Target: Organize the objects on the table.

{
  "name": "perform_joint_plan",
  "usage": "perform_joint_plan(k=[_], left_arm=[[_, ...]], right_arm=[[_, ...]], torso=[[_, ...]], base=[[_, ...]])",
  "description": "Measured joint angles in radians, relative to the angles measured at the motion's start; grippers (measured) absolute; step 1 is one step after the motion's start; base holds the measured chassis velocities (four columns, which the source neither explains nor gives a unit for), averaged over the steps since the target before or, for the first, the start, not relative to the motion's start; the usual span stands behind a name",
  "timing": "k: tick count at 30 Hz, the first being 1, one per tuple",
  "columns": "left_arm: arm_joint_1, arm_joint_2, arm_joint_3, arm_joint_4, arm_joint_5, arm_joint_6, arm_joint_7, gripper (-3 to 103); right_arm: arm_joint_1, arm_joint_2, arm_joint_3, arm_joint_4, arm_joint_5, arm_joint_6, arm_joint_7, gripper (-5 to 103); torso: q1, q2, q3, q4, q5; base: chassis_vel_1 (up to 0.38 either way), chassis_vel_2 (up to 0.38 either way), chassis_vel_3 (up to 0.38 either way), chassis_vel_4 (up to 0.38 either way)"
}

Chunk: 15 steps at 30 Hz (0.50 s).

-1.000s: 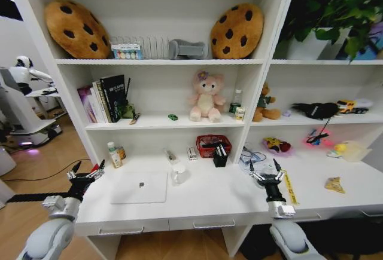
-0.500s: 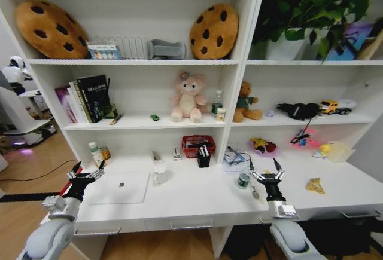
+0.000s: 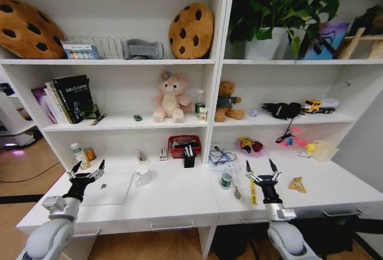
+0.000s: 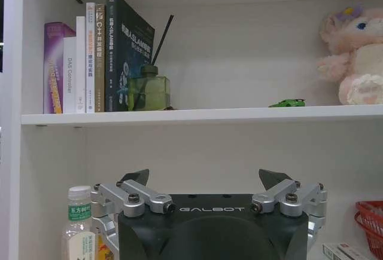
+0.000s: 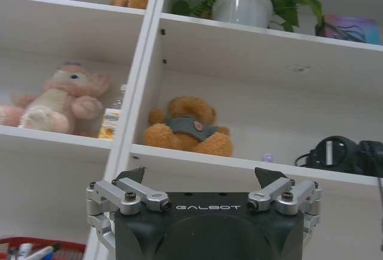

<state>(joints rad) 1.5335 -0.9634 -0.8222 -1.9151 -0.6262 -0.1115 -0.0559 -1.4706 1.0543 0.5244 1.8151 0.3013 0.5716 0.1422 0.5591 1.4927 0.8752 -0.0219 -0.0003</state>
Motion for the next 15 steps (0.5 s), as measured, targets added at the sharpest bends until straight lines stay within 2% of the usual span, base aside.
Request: perform_joint_plan(k=[3,4,5,6,7,8,10,11,13,15], left_arm=[[0.000,0.000,0.000,0.000,0.000,0.000,0.000,100],[0.000,0.000,0.000,0.000,0.000,0.000,0.000,100],[0.000,0.000,0.000,0.000,0.000,0.000,0.000,100],[0.000,0.000,0.000,0.000,0.000,0.000,0.000,100],[0.000,0.000,0.000,0.000,0.000,0.000,0.000,100],[0.000,0.000,0.000,0.000,0.000,0.000,0.000,100],[0.000,0.000,0.000,0.000,0.000,0.000,0.000,100],[0.000,0.000,0.000,0.000,0.000,0.000,0.000,100],[0.000,0.000,0.000,0.000,0.000,0.000,0.000,100],[0.000,0.000,0.000,0.000,0.000,0.000,0.000,100]], right_arm=[[-0.019,0.002,-0.007,0.022,-0.003,-0.010,-0.007,100],[-0.035,0.004,-0.012,0.042,-0.005,-0.033,-0.004,100],[-0.060,0.003,-0.018,0.076,-0.006,-0.102,0.020,100],[-0.060,0.003,-0.018,0.076,-0.006,-0.102,0.020,100],[-0.075,-0.002,-0.021,0.106,-0.001,-0.169,0.044,100],[-0.075,-0.002,-0.021,0.106,-0.001,-0.169,0.044,100],[-0.089,-0.020,-0.022,0.174,0.031,-0.296,0.086,100],[-0.089,-0.020,-0.022,0.174,0.031,-0.296,0.086,100],[-0.081,-0.038,-0.023,0.233,0.091,-0.390,0.105,100],[-0.074,-0.042,-0.025,0.244,0.103,-0.413,0.107,100]], torso=[[0.000,0.000,0.000,-0.0001,0.0000],[0.000,0.000,0.000,-0.0001,0.0001],[0.000,0.000,0.000,-0.0005,0.0002],[0.000,0.000,0.000,-0.0005,0.0002],[0.000,0.000,0.000,-0.0005,0.0003],[0.000,0.000,0.000,-0.0005,0.0003],[0.000,0.000,0.000,-0.0007,0.0001],[0.000,0.000,0.000,-0.0007,0.0001],[0.000,0.000,0.000,-0.0005,0.0002],[0.000,0.000,0.000,-0.0004,0.0001]], base=[[0.014,0.018,-0.010,-0.004],[0.000,0.000,0.000,0.000],[0.000,0.000,0.000,0.000],[0.000,0.000,0.000,0.000],[0.000,0.000,0.000,0.000],[0.000,0.000,0.000,0.000],[0.000,0.000,0.000,0.000],[0.000,0.000,0.000,0.000],[0.000,0.000,0.000,0.000],[0.000,0.000,0.000,0.000]])
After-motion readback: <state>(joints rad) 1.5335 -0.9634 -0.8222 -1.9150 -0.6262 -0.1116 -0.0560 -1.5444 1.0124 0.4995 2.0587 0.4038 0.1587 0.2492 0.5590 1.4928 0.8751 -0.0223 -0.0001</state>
